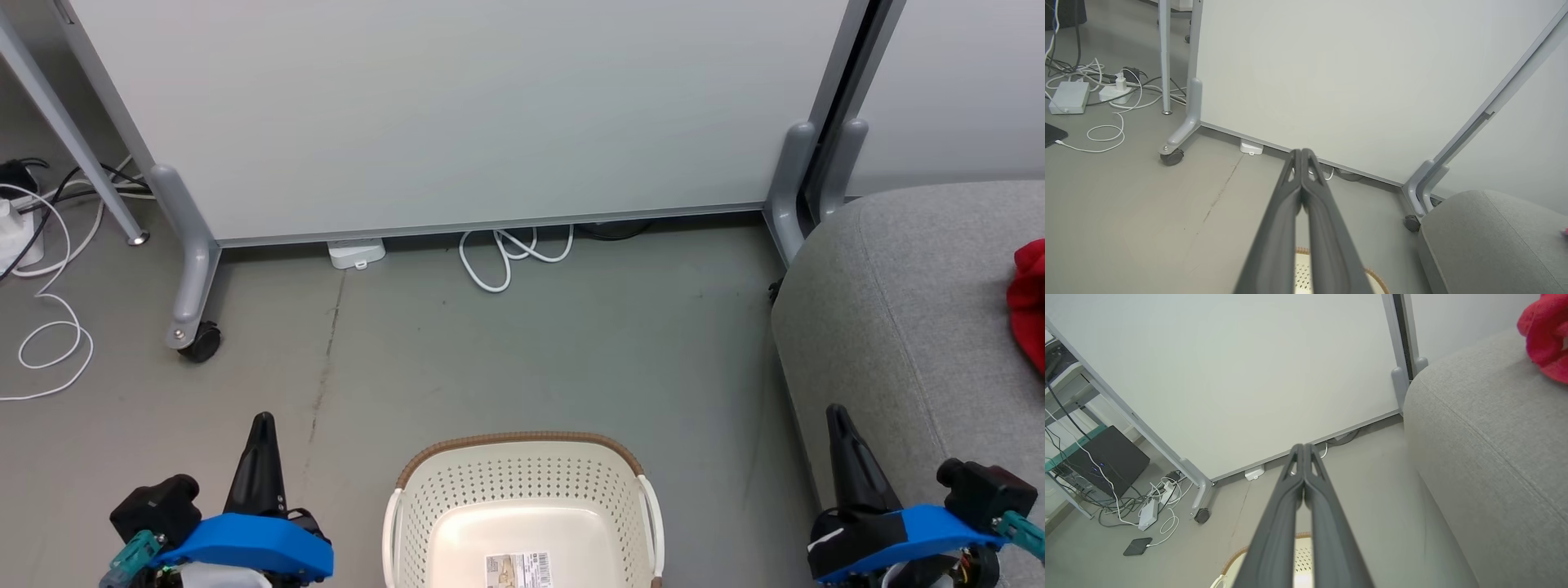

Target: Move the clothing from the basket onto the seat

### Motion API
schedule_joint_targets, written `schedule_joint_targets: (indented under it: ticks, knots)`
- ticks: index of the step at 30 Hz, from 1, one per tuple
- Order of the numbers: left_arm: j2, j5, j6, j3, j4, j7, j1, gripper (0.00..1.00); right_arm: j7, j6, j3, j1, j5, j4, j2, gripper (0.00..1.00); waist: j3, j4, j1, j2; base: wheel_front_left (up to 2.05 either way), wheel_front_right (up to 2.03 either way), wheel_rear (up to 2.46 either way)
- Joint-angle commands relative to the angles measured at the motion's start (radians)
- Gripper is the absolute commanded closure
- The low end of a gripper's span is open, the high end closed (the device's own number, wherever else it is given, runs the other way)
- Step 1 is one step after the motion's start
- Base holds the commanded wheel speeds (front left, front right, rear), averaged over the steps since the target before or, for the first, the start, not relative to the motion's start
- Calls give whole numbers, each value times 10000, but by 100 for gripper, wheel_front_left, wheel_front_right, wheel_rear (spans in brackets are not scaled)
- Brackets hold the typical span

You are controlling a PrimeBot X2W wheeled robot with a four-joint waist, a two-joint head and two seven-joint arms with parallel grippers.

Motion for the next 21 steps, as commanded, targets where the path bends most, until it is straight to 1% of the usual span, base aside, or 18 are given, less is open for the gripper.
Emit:
schedule_joint_targets:
  ticks: [1,2,7,21]
  knots:
    - [21,-489,-14,64,-233,88,-278,100,109,0,-58,-211,513,-199,-13,100,-5,-8,0,-1,0,0,0]
    - [21,-833,-5,89,-281,169,-280,100,198,0,-81,-223,852,-213,-13,100,-11,-17,0,-1,0,0,0]
    - [23,-1663,20,157,-394,365,-286,100,401,0,-138,-257,1660,-244,-14,100,-24,-39,0,-1,0,0,0]
    - [25,-3742,61,334,-647,876,-319,100,930,1,-285,-347,3690,-310,-15,100,-62,-102,0,-1,0,0,0]
